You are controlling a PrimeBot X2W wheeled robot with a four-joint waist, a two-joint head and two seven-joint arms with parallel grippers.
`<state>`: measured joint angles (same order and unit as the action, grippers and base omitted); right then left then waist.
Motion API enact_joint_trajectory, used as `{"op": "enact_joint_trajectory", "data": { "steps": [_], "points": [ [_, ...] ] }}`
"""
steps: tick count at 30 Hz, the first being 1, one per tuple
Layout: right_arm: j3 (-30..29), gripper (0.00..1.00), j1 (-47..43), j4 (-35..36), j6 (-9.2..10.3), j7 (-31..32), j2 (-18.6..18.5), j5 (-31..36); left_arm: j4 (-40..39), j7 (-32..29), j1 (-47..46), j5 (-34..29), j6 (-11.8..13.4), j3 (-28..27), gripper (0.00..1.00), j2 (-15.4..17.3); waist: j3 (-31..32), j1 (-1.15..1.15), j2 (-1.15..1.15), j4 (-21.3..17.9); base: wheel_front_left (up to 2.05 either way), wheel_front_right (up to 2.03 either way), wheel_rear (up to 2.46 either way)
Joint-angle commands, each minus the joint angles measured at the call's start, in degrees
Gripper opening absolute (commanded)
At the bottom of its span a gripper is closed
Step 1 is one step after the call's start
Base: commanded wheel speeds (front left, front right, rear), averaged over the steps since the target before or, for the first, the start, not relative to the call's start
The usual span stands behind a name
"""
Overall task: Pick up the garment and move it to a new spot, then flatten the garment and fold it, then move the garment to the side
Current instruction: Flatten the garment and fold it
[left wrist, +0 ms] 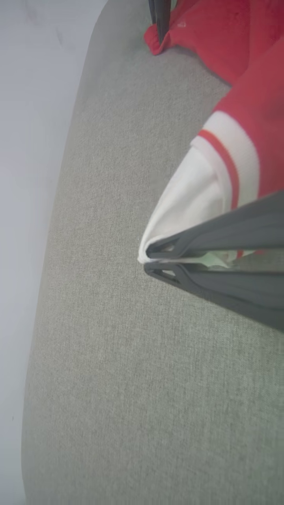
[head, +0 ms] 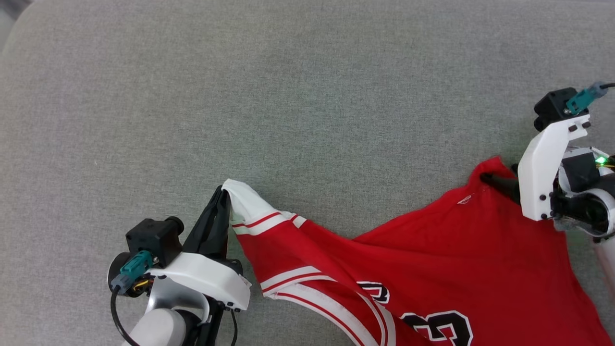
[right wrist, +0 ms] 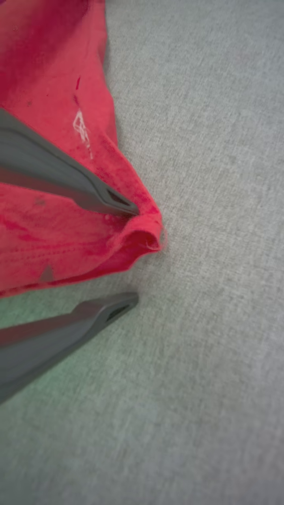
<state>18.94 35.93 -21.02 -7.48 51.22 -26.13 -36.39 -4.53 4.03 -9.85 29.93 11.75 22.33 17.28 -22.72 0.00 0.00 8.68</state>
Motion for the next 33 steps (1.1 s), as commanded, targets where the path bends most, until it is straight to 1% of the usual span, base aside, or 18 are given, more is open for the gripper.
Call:
{"op": "enact_joint_trajectory", "data": {
  "steps": [1,2,5,9,10,15,18,23,26,33],
  "points": [
    [3.1,0.25,-3.6,-3.8,-0.02,2.9,1.3,-1.1,0.3,0.4,-0.6,-0.1,0.0,0.1,0.00,-0.3,-0.1,0.00,0.00,0.0,0.00,0.00,0.00],
    [3.3,0.00,-3.5,-4.5,-0.01,3.4,1.2,-1.6,0.4,0.5,-0.6,0.0,0.0,0.1,0.00,-0.3,0.0,0.00,0.00,-0.1,0.00,0.00,0.00],
    [3.8,0.00,-3.2,-5.1,-0.02,3.4,1.3,-2.1,0.8,0.6,-0.6,0.2,-0.1,0.2,0.00,-0.4,0.3,0.00,0.00,-0.2,0.00,0.00,0.00],
    [3.5,0.00,-0.9,-4.9,-0.01,0.2,1.2,-2.5,1.7,0.7,-0.5,0.7,-0.2,0.1,0.00,-0.4,2.0,0.00,0.00,-0.7,0.00,0.00,0.00],
    [3.5,0.00,-0.9,-4.9,-0.01,0.2,1.2,-2.5,1.7,0.7,-0.5,0.7,-0.2,0.1,0.00,-0.4,2.0,0.00,0.00,-0.7,0.00,0.00,0.00],
    [0.9,0.00,2.0,-4.6,0.02,-7.1,0.9,-0.5,2.4,0.7,-1.9,1.1,-0.1,-0.9,0.00,0.4,4.3,0.00,0.00,-2.0,0.00,0.00,0.00],
    [-1.1,0.00,3.3,-5.3,0.01,-11.9,1.9,1.6,3.3,0.3,-3.8,2.2,-1.0,-2.0,0.00,0.8,6.1,0.00,0.00,-3.1,0.00,0.00,0.00],
    [-4.7,0.00,5.4,-6.6,0.01,-19.6,3.8,5.1,5.4,-1.6,-10.1,3.3,-3.0,-3.3,0.00,2.2,8.8,0.00,0.00,-5.3,0.00,0.00,0.00],
    [-6.7,0.00,7.3,-7.2,0.00,-24.9,5.6,6.5,6.7,-3.4,-15.4,3.0,-3.9,-3.5,0.00,3.0,9.9,0.00,0.00,-6.6,0.00,0.00,0.00],
    [-11.3,0.00,14.2,-9.7,0.00,-32.8,7.8,11.3,12.7,-5.8,-30.5,2.2,-5.1,-4.6,0.00,3.8,10.4,0.00,0.00,-8.4,0.00,0.00,0.00]
  ]
}}
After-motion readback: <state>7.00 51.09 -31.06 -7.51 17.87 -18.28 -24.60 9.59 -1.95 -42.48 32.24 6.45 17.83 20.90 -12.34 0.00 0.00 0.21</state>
